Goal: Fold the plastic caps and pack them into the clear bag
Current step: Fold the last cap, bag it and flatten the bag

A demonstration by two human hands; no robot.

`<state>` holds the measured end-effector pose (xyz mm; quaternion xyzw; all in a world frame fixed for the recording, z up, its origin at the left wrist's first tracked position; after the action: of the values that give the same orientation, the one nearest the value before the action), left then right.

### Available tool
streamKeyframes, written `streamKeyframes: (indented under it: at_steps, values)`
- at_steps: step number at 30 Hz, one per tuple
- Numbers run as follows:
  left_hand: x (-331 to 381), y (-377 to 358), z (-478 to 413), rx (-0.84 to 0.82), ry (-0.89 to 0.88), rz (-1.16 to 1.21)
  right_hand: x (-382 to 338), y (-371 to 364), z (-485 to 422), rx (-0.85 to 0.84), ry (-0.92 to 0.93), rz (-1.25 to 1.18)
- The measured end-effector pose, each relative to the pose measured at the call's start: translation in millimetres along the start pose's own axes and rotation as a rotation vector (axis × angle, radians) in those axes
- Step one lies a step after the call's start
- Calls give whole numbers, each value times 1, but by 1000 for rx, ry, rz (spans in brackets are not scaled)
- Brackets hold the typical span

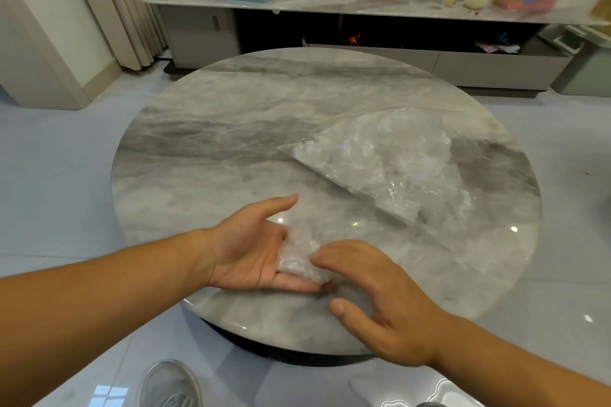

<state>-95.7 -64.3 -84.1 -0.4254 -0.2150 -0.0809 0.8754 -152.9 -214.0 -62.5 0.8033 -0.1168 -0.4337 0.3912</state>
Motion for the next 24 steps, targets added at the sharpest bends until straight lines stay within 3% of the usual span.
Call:
streamKeyframes:
  at_steps: [4, 7, 10, 16, 19, 24]
  values:
    - [-1, -1, -3, 167, -43, -211, 1, -7, 5, -132, 0, 101]
    - [-2, 3, -7, 292, -103, -289, 2, -8, 8, -133, -8, 94]
    - [2, 7, -9, 373, -179, -259, 1, -2, 11, -53, -66, -11]
    - [23, -12, -6, 439, -395, -227, 9, 12, 11, 192, -576, -554]
    - [30, -39, -6, 391, -471, -289, 9, 27, 10, 267, -640, -750]
    - [39, -86, -9, 353, -604, -363, 7, 70, 10, 387, -669, -752]
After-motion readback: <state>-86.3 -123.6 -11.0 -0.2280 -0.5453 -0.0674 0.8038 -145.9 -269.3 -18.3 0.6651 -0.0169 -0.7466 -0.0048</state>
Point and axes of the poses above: each hand's wrist, its own z-axis away from the middle knuckle, its own y-axis out of the back of the hand, x = y × z, the point moved 6 cm from there along -z, towards the middle knuckle, and after that the axes turned 1 degree about y, right-handed, at the moved point
